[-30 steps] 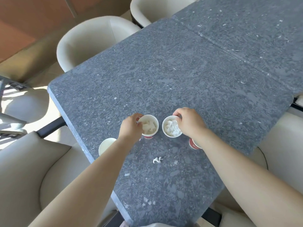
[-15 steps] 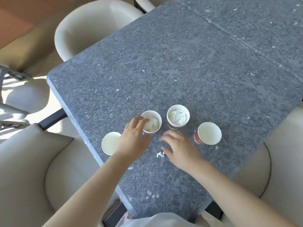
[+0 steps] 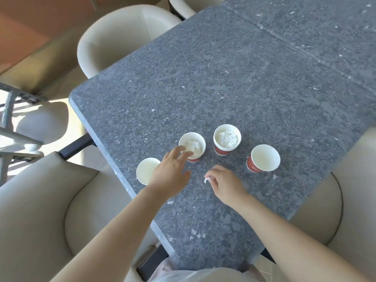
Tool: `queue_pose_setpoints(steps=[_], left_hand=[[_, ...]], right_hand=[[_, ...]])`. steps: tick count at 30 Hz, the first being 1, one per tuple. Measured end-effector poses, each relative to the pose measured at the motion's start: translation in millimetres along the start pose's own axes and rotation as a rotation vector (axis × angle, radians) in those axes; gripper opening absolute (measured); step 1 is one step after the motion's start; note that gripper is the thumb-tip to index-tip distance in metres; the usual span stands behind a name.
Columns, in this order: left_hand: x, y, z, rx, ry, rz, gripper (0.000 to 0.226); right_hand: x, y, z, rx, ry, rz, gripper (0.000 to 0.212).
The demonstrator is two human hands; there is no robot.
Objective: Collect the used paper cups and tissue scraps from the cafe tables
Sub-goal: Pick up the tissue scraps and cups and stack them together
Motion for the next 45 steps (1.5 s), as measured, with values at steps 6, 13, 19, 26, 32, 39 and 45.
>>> queue_pose_setpoints(steps=[6,13,19,26,32,39,45], left_hand=[[14.7,3.3,10.6,0.039,-0.057,-0.043,0.049],[18.5,10.5,8.4,-0.010,-0.038,-0.064,0.050],[9.5,14.6,7.2,-0.009,0.038,-0.021,0.043],[10.7,21.5,5.4,0.061,0.076,-0.035,0.019],[22.6,3.5,5.5,0.021,0.053,-0.116,0.023],[45.1,-28.1,4.8,0.027,-0.077,-0.328,0.024],[45.3,-41.6,-2.2,-0.004,-0.045,-0.336,0.029]], right_hand=[[86.9,4.5,62.3,0.243,0.144,-0.404,0.014],[81.4,2.5,37.0,0.129,0.067,-0.292,0.027],[98.8,-11.4,2.2,0.016,-0.160,-0.303,0.031],[68.7,8.8,7.3,-0.035,-0.330,-0.011,0.032],[60.7,7.8,13.0,-0.059,-0.309,-0.045,0.023],[53.7,-6.0,37.1,0.004,-0.246,-0.043,0.016],[42.7,-19.8,55.9,0.053,-0.245,-0.060,0.017]])
Point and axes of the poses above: each hand's wrist, its own y-axis towards the middle knuckle, its own x-axis out of the back of the hand, z = x × y, the point moved 8 cm from there along y, towards the middle knuckle, and after that the axes turned 10 degrees about z, right-handed, at the moved point
